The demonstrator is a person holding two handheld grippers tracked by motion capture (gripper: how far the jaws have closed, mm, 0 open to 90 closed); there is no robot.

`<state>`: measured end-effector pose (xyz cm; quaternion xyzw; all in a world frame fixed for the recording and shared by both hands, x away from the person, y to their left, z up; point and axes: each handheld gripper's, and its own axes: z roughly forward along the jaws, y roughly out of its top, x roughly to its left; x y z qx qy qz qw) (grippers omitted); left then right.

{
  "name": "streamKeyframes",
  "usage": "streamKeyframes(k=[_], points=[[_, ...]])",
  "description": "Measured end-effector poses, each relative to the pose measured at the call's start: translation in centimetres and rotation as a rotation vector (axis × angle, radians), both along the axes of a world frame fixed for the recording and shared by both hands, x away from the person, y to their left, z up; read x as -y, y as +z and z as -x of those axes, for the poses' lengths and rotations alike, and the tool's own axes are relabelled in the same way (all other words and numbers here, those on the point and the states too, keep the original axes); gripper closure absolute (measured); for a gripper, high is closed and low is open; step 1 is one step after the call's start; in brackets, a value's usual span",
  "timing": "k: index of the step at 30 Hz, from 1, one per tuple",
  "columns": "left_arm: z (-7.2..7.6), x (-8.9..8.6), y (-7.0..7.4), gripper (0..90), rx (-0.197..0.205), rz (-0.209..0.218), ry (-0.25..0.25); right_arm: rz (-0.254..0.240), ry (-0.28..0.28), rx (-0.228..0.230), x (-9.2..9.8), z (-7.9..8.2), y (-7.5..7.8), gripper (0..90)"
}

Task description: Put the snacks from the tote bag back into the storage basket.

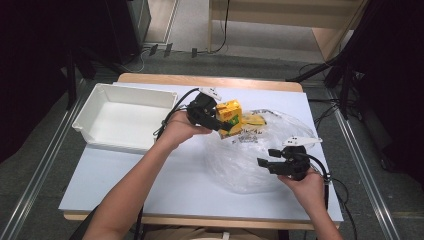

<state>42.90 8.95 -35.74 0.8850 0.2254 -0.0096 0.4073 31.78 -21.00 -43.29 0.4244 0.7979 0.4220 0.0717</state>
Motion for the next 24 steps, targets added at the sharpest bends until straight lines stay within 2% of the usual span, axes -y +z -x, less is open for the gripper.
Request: streamKeyframes(k=[5,15,24], points=[[0.0,-0.8,0.1,51.0,0.003,-0.011,0.019,0.003,0.010,0.007,-0.3,-0.2,0.1,38.4],[0.0,-2.4,0.3,51.0,0.002,-0.007,0.057,0.008,0.025,0.016,-0.8,-0.5,0.2,38.5],[0.0,-3.6,0.5,51.0,0.000,-0.011,0.088,0.001,0.036,0.005,-1.2,-1.0,0.2,38.4]])
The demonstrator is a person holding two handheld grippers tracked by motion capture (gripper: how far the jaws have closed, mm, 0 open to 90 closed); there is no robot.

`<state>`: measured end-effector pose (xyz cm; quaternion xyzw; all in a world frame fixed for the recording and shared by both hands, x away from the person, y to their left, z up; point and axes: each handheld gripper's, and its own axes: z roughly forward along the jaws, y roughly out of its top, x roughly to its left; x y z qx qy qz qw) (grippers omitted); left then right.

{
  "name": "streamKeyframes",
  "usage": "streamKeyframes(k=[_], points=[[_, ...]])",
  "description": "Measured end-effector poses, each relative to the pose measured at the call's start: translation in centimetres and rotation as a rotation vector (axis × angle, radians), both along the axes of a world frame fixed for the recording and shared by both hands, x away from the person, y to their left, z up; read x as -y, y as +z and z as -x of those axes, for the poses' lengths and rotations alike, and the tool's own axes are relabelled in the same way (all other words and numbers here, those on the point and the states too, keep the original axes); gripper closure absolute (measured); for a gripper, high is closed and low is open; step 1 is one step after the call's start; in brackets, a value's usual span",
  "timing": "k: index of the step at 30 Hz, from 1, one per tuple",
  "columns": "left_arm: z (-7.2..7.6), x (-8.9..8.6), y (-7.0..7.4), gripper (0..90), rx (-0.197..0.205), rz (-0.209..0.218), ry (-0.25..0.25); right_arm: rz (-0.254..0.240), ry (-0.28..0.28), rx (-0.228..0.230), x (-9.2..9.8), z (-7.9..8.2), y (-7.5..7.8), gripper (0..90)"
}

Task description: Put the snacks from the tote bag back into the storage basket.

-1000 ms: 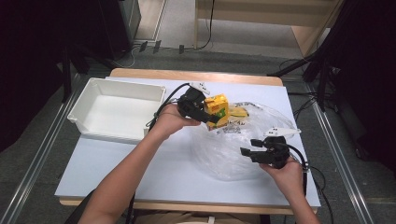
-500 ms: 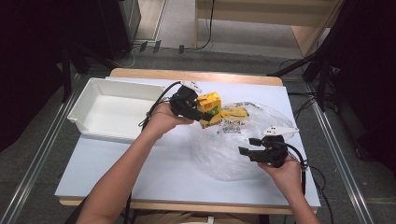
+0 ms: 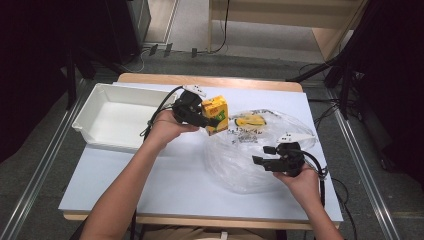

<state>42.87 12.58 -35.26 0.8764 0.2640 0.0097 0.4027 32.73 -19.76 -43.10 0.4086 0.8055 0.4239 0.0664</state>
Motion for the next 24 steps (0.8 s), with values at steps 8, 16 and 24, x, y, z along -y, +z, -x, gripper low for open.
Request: streamKeyframes(k=[8,16,24], points=[[0.0,-1.1,0.1,51.0,-0.012,-0.008,0.023,-0.003,0.012,-0.005,-0.2,-0.5,-0.1,38.4],[0.0,-2.2,0.3,51.0,-0.006,-0.008,0.046,-0.005,0.007,-0.005,0.0,-0.5,-0.1,38.5],[-0.3,-3.0,0.7,51.0,0.008,-0.008,0.063,0.006,0.011,-0.008,0.0,-0.6,-0.2,38.4]])
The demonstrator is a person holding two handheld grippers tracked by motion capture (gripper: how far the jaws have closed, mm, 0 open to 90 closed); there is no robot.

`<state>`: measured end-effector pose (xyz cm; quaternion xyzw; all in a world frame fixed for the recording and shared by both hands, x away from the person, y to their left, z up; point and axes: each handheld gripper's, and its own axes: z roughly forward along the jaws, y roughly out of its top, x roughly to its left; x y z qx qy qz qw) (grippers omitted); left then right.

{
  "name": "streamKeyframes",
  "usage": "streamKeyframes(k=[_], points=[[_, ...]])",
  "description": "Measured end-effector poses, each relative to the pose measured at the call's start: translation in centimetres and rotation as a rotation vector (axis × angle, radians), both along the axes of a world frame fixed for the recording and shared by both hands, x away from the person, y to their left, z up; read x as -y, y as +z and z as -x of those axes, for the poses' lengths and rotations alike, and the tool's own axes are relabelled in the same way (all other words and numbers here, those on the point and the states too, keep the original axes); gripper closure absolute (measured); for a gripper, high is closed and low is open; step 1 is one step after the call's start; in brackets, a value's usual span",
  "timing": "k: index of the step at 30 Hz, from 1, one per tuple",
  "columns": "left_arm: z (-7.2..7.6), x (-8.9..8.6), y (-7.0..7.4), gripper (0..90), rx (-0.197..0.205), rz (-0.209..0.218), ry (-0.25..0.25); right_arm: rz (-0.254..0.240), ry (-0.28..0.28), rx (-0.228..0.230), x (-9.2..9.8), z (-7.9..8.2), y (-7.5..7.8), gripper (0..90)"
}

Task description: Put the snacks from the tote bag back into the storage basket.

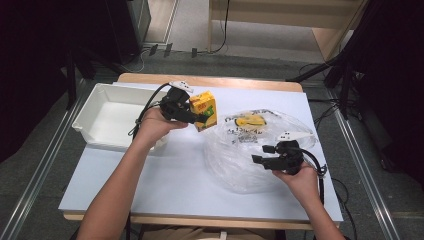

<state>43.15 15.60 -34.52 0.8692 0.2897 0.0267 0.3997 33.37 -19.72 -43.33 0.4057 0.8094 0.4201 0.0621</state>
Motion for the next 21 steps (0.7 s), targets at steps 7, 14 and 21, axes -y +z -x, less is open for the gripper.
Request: streamKeyframes(k=[7,14,21], points=[[-0.3,-0.8,0.0,51.0,0.000,-0.001,0.013,0.002,0.004,0.000,-0.1,0.0,0.0,38.5],[-0.6,-1.7,0.2,51.0,0.000,-0.007,0.035,0.001,0.001,-0.003,0.0,0.0,0.0,38.5],[-0.8,-2.4,0.4,51.0,0.000,-0.011,0.050,0.001,0.001,0.003,-0.1,0.1,0.0,38.5]])
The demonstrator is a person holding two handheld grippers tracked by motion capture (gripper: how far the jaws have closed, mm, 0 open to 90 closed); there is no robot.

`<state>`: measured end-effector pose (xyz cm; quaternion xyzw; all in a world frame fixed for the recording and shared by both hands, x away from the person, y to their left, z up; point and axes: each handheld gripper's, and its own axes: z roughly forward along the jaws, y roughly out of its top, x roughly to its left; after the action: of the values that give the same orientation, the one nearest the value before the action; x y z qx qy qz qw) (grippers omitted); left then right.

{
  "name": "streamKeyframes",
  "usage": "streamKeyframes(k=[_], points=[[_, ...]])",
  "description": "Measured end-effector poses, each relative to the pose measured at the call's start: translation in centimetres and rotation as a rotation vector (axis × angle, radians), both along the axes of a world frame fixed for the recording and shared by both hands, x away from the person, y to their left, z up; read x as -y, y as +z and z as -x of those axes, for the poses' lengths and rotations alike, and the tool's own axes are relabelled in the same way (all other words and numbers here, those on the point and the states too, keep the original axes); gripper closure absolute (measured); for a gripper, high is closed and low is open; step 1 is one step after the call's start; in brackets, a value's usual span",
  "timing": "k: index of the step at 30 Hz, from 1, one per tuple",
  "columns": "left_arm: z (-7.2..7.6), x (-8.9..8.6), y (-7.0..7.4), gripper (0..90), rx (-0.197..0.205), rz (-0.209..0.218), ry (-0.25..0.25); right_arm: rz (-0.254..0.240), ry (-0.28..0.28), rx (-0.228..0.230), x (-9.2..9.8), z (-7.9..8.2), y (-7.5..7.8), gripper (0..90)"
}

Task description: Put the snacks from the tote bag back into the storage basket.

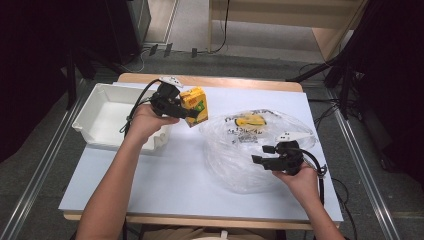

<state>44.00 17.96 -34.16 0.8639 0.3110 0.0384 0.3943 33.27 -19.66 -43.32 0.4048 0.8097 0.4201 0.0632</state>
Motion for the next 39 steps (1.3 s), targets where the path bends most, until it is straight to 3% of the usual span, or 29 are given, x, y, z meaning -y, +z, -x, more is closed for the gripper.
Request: streamKeyframes(k=[39], points=[[-0.7,-3.9,0.9,51.0,0.021,-0.023,0.111,0.007,-0.004,0.001,0.0,0.1,0.0,38.5]])
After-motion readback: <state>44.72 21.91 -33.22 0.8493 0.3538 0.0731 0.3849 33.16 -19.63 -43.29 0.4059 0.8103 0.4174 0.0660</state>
